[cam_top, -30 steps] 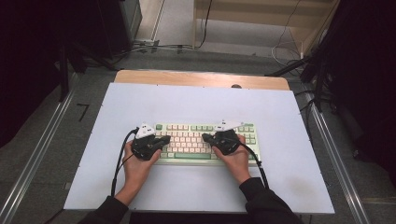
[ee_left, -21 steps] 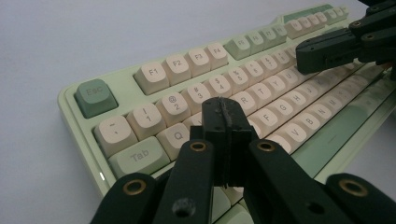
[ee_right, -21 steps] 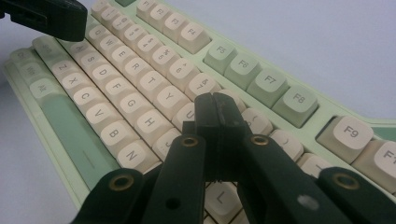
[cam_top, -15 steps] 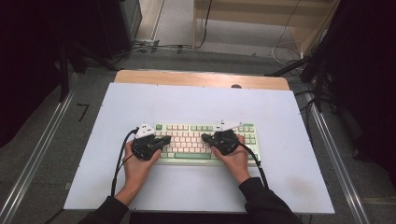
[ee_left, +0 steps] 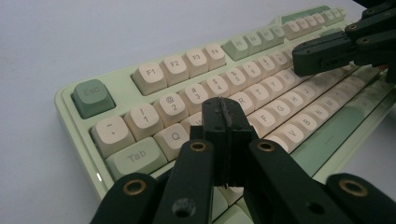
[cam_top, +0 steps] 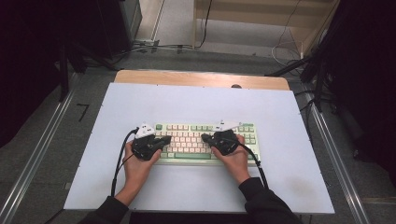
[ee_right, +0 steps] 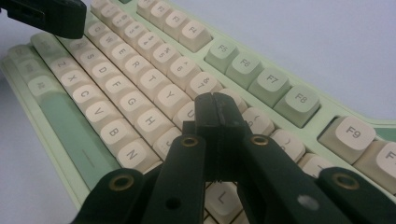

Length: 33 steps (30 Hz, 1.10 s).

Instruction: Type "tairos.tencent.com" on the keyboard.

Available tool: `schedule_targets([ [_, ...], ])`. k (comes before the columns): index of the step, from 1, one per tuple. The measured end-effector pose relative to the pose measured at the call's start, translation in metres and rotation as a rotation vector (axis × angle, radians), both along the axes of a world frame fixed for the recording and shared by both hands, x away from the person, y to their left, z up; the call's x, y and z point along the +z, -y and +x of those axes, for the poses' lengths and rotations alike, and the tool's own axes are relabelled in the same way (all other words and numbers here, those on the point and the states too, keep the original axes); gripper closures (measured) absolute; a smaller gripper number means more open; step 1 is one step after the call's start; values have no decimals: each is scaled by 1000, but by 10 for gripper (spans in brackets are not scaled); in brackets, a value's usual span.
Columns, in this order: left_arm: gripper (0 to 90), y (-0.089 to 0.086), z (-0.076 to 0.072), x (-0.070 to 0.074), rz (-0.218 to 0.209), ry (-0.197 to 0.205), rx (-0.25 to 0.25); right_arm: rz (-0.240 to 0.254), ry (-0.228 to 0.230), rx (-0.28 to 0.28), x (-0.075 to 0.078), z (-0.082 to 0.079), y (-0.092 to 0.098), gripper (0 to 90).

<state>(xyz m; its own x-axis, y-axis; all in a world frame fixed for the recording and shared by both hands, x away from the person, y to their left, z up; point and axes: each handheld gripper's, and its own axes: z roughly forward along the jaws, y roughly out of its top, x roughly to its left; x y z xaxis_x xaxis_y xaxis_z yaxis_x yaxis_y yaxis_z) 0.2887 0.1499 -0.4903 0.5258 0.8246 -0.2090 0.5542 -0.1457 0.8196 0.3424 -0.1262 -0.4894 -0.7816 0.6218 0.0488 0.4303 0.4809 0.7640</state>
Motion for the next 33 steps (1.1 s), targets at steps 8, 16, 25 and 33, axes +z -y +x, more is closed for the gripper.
schedule_targets([
  [8, 900, 0, 0, 0, 0, 3, 1, 7, 1, -7, 5, -1, 0, 875],
  [16, 900, 0, 0, 1, -2, 5, -1, 33, 7, -10, 10, -2, 4, 875],
  [25, 900, 5, 0, 3, -12, 11, -9, 36, 5, -11, 12, -3, 5, 875],
  [33, 900, 13, 5, 4, -14, 17, -16, 36, 3, -10, 12, -4, 6, 875],
])
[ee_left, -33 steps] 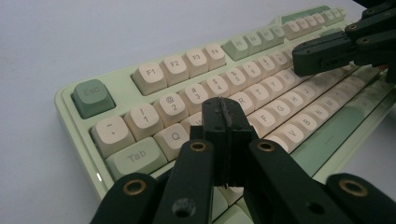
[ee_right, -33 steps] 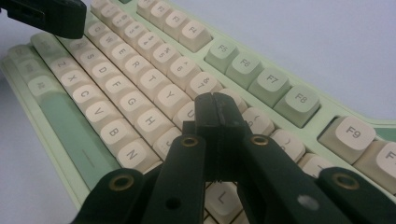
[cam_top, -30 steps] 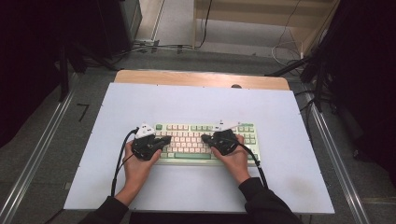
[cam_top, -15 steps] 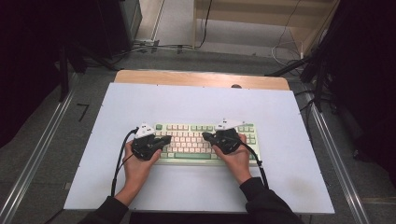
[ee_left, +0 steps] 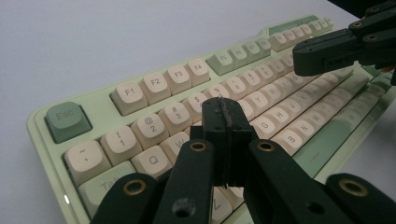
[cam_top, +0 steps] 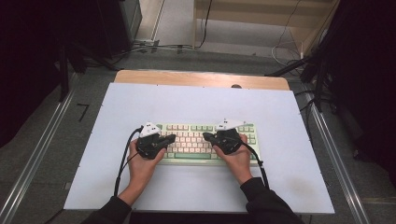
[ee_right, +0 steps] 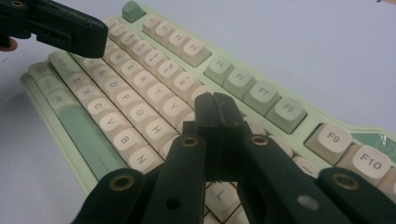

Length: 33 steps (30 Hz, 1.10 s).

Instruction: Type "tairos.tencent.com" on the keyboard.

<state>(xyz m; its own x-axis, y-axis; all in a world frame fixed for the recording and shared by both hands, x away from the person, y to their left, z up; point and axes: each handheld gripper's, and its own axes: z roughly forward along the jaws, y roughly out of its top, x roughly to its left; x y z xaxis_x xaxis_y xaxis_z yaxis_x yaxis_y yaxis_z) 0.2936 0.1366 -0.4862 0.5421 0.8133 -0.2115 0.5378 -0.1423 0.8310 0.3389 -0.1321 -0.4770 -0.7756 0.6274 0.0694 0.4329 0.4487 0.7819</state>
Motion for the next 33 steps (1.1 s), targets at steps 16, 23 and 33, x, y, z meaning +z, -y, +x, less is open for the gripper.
schedule_targets([
  [16, 900, 18, 13, -2, 11, -3, -16, 10, -3, -12, 1, 1, 5, 876],
  [23, 900, 21, 17, -4, 19, -12, -14, 9, -3, -14, 1, 1, 5, 876],
  [33, 900, 24, 20, -7, 25, -27, -19, 6, -5, -18, 0, 2, 6, 876],
])
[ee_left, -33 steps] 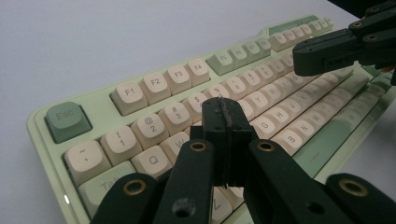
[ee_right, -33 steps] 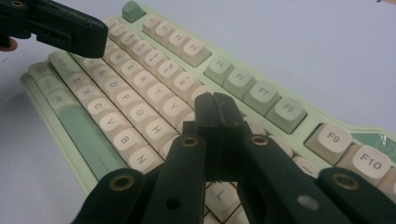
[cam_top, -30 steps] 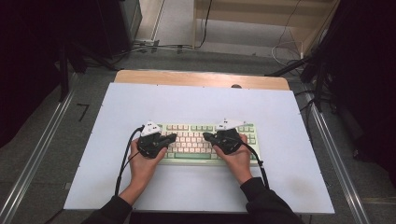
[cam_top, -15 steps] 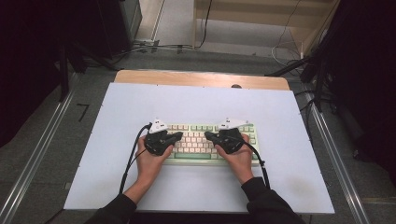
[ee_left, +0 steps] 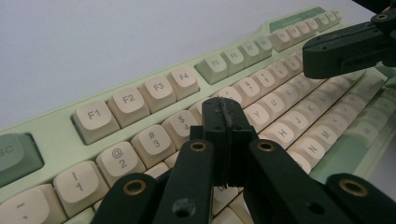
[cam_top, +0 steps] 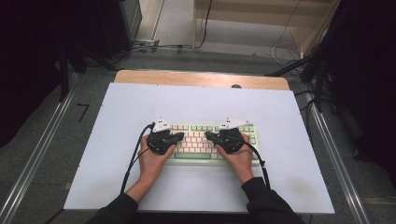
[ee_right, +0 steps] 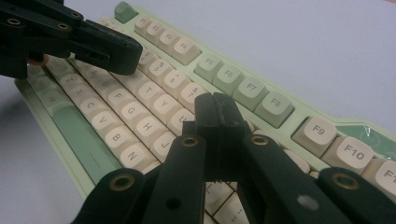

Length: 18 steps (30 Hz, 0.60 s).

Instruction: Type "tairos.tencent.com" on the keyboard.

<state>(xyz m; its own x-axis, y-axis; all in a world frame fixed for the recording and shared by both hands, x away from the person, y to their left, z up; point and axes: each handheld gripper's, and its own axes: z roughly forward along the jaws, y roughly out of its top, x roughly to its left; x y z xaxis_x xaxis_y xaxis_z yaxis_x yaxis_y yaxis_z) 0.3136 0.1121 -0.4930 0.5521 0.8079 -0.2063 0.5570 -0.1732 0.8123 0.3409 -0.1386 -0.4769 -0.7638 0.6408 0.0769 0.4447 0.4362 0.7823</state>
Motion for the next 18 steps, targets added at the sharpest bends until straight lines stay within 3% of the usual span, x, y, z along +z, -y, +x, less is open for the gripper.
schedule_targets([
  [15, 900, 2, 2, -2, 19, -11, -5, 3, 2, -5, 1, 0, 2, 876],
  [18, 900, 3, 3, -4, 26, -33, -15, 3, 2, -4, 1, 0, 1, 875],
])
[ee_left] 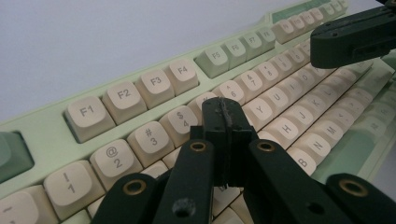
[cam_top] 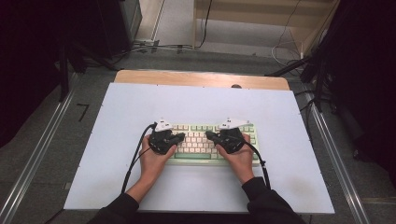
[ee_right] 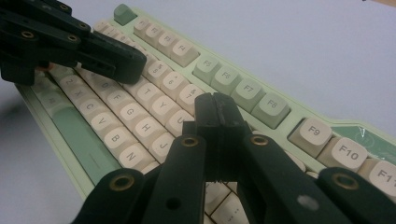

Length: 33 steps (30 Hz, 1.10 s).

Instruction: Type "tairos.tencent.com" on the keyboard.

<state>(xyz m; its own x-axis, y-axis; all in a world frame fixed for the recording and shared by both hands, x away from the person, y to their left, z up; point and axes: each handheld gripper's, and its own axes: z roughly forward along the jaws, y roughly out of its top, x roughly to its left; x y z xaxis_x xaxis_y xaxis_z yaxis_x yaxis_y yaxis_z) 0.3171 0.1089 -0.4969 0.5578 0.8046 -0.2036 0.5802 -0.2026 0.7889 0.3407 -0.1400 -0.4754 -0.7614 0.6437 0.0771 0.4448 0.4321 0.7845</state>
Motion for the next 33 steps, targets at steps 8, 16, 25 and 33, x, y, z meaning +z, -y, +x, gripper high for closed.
schedule_targets([
  [8, 900, -4, -2, 6, -36, 12, 10, -2, -2, 2, -1, 0, 0, 875],
  [16, 900, -11, -4, 10, -66, 17, 14, -3, -2, 4, -1, 0, 0, 875],
  [25, 900, -14, -7, 12, -70, 24, 12, -5, -3, 0, -2, 0, 1, 875],
  [33, 900, -16, -10, 13, -72, 29, 12, -9, -4, -3, -3, 0, 1, 875],
])
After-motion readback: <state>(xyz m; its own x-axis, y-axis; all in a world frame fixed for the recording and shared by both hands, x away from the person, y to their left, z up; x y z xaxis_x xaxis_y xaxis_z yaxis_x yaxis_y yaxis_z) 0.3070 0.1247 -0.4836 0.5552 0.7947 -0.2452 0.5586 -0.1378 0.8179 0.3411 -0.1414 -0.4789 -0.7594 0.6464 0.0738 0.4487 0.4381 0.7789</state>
